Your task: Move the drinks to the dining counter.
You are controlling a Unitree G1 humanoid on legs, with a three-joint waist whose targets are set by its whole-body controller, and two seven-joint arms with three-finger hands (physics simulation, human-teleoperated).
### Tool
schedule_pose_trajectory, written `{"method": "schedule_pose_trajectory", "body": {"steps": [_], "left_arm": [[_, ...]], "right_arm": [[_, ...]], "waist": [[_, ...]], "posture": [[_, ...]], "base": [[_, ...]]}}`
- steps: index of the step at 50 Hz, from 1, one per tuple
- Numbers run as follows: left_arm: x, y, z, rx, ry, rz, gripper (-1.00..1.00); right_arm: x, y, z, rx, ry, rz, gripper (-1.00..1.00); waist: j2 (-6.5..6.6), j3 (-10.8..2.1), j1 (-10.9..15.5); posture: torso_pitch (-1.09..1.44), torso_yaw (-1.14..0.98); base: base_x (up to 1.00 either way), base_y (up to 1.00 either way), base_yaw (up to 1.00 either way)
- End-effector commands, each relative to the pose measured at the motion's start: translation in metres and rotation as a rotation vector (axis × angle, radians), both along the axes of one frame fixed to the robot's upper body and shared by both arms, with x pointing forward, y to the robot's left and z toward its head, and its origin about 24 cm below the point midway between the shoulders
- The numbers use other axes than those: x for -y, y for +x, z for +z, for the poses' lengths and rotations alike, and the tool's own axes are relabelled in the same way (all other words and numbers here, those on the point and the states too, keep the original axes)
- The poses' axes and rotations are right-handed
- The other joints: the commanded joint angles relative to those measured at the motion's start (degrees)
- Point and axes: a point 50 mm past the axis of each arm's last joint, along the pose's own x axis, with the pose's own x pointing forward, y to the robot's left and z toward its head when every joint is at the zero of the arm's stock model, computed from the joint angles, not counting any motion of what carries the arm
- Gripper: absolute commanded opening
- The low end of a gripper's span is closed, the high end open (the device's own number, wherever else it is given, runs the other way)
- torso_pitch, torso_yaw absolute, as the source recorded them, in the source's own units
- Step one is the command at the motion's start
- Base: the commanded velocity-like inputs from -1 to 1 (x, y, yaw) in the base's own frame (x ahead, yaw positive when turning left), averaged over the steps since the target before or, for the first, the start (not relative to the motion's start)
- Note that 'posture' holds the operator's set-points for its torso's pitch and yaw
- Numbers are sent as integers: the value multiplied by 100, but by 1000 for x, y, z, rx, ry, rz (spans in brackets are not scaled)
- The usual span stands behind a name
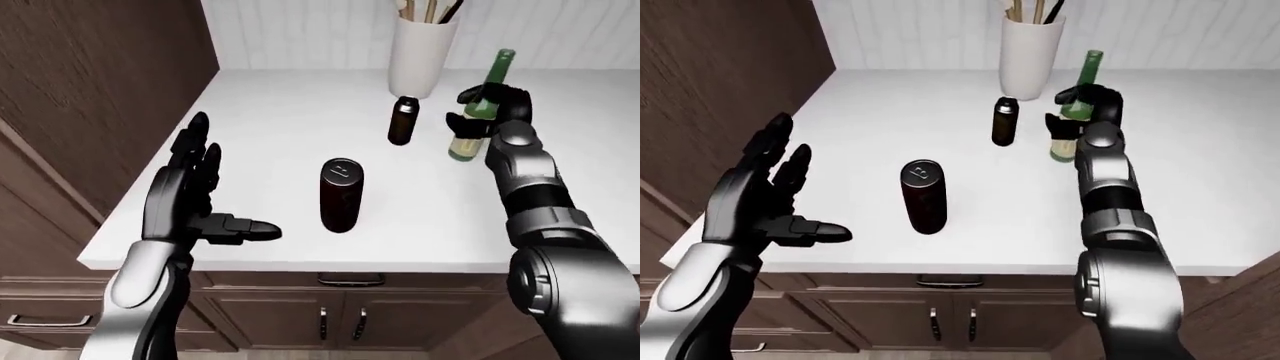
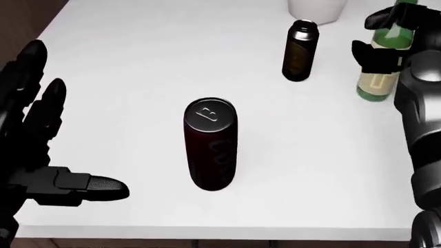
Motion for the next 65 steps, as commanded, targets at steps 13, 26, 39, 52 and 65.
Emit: {"method": "schedule_pose_trajectory", "body": {"steps": [13, 26, 39, 52, 65], "left_arm": [[42, -4, 35, 101, 59, -104, 100], [72, 11, 26, 55, 121, -169, 100], [99, 22, 17, 22, 153, -231, 100], [115, 35, 11, -44, 160, -276, 100], [120, 36, 5, -84, 179, -294, -47]], "right_arm": [[12, -55, 121, 301, -33, 86, -100], [2, -56, 124, 325, -28, 118, -100], [0, -55, 127, 333, -33, 131, -100], [-3, -52, 123, 334, -33, 139, -100], [-4, -52, 119, 329, -34, 140, -100]], "waist": [[-95, -73, 31], [-185, -74, 16], [-226, -92, 32], [-269, -120, 38], [-302, -118, 57]], "posture": [[0, 0], [0, 0], [0, 0], [0, 0], [0, 0]], "base": [[0, 0, 0], [0, 0, 0], [0, 0, 0], [0, 0, 0], [0, 0, 0]]}}
